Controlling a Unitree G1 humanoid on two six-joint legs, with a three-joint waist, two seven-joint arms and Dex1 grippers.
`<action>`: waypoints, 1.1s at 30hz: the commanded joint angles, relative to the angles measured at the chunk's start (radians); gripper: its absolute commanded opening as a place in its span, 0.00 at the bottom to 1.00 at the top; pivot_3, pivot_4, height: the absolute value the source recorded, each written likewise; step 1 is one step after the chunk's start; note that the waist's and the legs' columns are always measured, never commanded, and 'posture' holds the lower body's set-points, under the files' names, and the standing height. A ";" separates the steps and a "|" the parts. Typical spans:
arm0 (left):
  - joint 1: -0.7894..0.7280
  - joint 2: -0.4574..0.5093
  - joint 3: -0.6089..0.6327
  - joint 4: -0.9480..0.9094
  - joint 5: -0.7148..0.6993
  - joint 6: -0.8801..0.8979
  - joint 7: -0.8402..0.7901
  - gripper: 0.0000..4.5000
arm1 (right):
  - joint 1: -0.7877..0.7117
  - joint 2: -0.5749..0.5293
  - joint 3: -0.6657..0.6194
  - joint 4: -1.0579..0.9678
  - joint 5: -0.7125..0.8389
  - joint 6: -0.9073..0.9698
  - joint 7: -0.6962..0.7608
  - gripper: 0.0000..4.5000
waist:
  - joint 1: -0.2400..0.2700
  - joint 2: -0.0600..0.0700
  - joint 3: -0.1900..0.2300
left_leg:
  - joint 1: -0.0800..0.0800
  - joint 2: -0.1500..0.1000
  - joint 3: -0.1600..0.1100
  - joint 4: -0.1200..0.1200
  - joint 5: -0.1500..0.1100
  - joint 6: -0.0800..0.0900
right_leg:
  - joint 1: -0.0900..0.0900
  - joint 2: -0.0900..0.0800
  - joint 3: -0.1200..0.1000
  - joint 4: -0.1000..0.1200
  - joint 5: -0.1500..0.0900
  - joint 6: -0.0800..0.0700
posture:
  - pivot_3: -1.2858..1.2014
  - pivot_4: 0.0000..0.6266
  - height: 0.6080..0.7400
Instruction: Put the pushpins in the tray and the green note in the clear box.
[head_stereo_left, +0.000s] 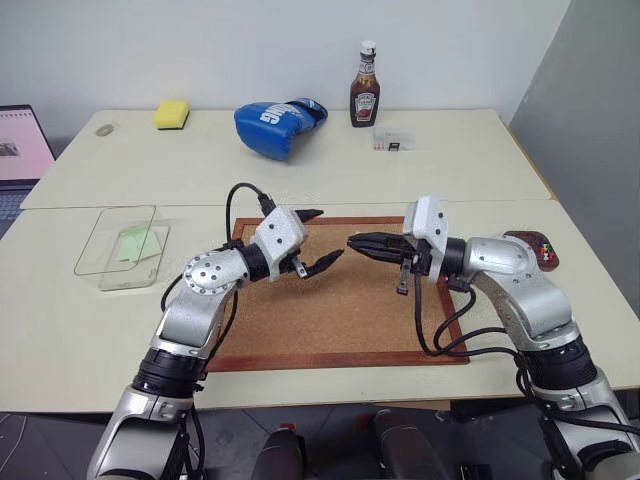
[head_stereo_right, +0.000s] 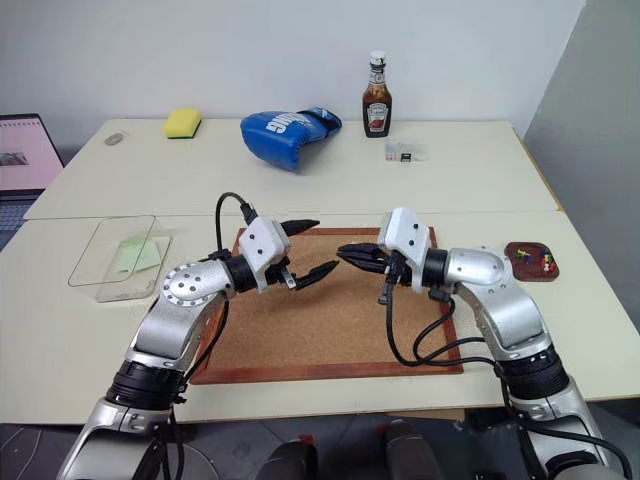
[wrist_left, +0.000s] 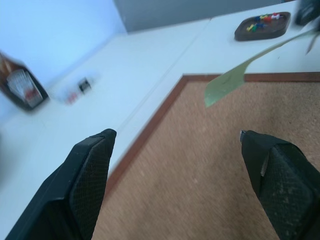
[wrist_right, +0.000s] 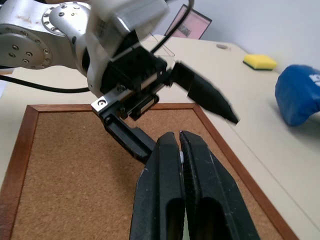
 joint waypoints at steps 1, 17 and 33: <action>-0.025 0.019 -0.010 -0.009 0.007 -0.138 -0.052 0.94 | -0.017 -0.013 -0.040 -0.063 0.079 0.074 0.012 0.00 | 0.000 0.000 0.000 | 0.000 0.000 0.000 0.000 0.000 0.000 | 0.000 0.000 0.000 0.000 0.000 0.000 | 0.52 0.24 1.00; -0.084 -0.002 -0.084 0.090 -0.023 -0.311 -0.244 0.78 | -0.054 -0.004 -0.080 -0.138 0.289 0.330 -0.040 0.00 | -0.002 0.000 0.000 | -0.001 0.000 0.000 0.000 0.000 0.000 | 0.000 0.000 0.000 0.000 0.000 0.000 | 0.52 0.24 1.00; -0.080 -0.013 -0.074 0.086 0.009 -0.323 -0.211 0.08 | -0.043 -0.027 -0.081 -0.113 0.278 0.312 -0.053 0.00 | -0.002 0.000 0.000 | -0.001 0.000 0.000 0.000 0.000 0.000 | 0.000 0.000 0.000 0.000 0.000 0.000 | 0.52 0.24 1.00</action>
